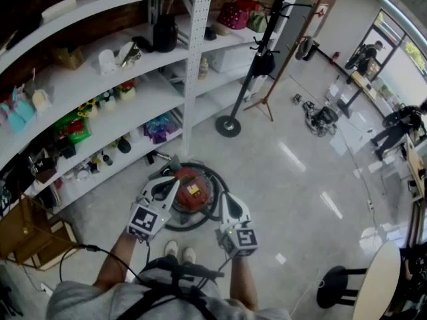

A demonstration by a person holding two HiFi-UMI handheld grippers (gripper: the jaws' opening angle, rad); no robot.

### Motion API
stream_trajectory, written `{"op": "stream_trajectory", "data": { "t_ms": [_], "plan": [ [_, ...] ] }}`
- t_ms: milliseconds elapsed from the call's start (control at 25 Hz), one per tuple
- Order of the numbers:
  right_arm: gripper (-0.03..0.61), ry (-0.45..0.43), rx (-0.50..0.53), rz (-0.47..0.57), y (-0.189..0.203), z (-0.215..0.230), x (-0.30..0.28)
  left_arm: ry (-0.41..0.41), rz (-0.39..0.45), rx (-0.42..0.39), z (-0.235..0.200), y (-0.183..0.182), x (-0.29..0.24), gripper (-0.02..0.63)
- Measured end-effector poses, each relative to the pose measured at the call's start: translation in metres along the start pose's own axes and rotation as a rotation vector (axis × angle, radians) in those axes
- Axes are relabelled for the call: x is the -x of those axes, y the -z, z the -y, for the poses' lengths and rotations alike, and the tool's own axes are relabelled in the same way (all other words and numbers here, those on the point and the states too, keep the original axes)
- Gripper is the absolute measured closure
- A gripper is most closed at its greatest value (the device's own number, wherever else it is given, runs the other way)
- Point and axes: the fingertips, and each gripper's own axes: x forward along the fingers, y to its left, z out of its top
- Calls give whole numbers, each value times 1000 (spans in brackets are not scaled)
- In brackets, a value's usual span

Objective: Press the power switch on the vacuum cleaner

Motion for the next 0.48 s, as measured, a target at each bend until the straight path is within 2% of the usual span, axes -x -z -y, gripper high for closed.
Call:
{"op": "stream_trajectory", "data": {
  "t_ms": [240,400,480],
  "plan": [
    [566,-21,8,30,-6,0,4,-2,4,-47,-1,-8,5,607],
    [566,-25,20,43,-17,-1,7,-17,11,-31,-4,-16,7,607],
    [566,-23,24,54,-18,0,9,-15,13,-49,-5,-18,8,607]
  ]
}}
